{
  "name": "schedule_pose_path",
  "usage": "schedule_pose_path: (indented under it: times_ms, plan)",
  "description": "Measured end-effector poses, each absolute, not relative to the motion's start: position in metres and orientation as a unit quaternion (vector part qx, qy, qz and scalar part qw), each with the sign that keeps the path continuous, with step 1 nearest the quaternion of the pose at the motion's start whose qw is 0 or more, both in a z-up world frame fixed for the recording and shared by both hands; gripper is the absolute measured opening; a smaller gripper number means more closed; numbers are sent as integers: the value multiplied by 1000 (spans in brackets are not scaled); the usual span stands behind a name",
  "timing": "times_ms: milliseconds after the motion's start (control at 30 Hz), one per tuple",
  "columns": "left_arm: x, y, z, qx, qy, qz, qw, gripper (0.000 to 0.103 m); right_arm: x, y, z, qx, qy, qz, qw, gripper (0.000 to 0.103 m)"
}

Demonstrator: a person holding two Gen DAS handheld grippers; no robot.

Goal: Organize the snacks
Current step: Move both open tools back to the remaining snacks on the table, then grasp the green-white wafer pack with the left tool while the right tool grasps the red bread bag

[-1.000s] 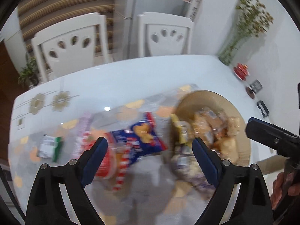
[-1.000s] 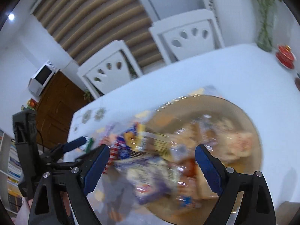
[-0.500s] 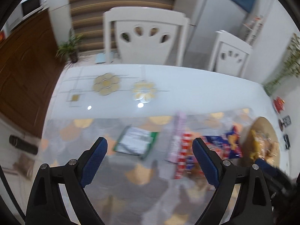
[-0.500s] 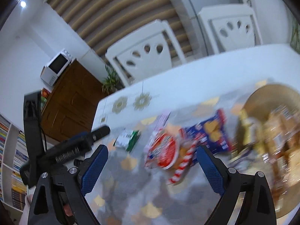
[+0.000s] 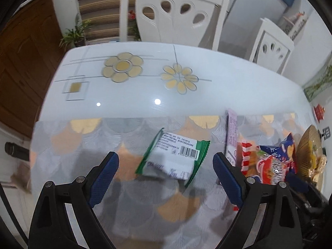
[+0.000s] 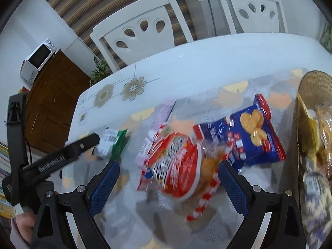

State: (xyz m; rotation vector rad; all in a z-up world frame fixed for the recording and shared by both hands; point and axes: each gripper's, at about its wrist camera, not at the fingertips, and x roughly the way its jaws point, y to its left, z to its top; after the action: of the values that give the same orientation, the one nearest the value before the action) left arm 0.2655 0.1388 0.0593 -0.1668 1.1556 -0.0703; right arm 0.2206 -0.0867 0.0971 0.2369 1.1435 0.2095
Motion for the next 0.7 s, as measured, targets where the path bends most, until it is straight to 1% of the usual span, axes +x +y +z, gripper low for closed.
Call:
schedule_pose_path:
  times_ms: [33, 100, 133, 200, 367, 467, 533, 667, 700]
  plan:
    - [269, 137, 53, -79, 549, -37, 831, 92, 223, -86, 95, 106, 539, 97, 830, 95]
    - [273, 135, 43, -81, 554, -41, 827, 92, 230, -82, 91, 81, 531, 92, 838, 101]
    - [273, 134, 38, -82, 556, -41, 826, 92, 232, -81, 90, 74, 527, 93, 841, 103]
    - [276, 133, 27, -82, 563, -36, 821, 92, 238, -78, 85, 51, 524, 83, 846, 103]
    - [273, 121, 16, -35, 549, -39, 834, 102, 243, -76, 72, 26, 523, 91, 847, 103]
    - [268, 113, 12, 3, 532, -34, 846, 103, 239, -63, 59, -17, 539, 102, 836, 103]
    - [264, 117, 11, -10, 522, -36, 852, 103, 230, -56, 57, -48, 533, 104, 839, 103]
    - [260, 120, 11, -11, 513, -44, 857, 102, 210, -55, 52, -46, 540, 143, 828, 103]
    - [258, 121, 12, -13, 508, -47, 860, 95, 205, -57, 49, -30, 552, 165, 817, 103]
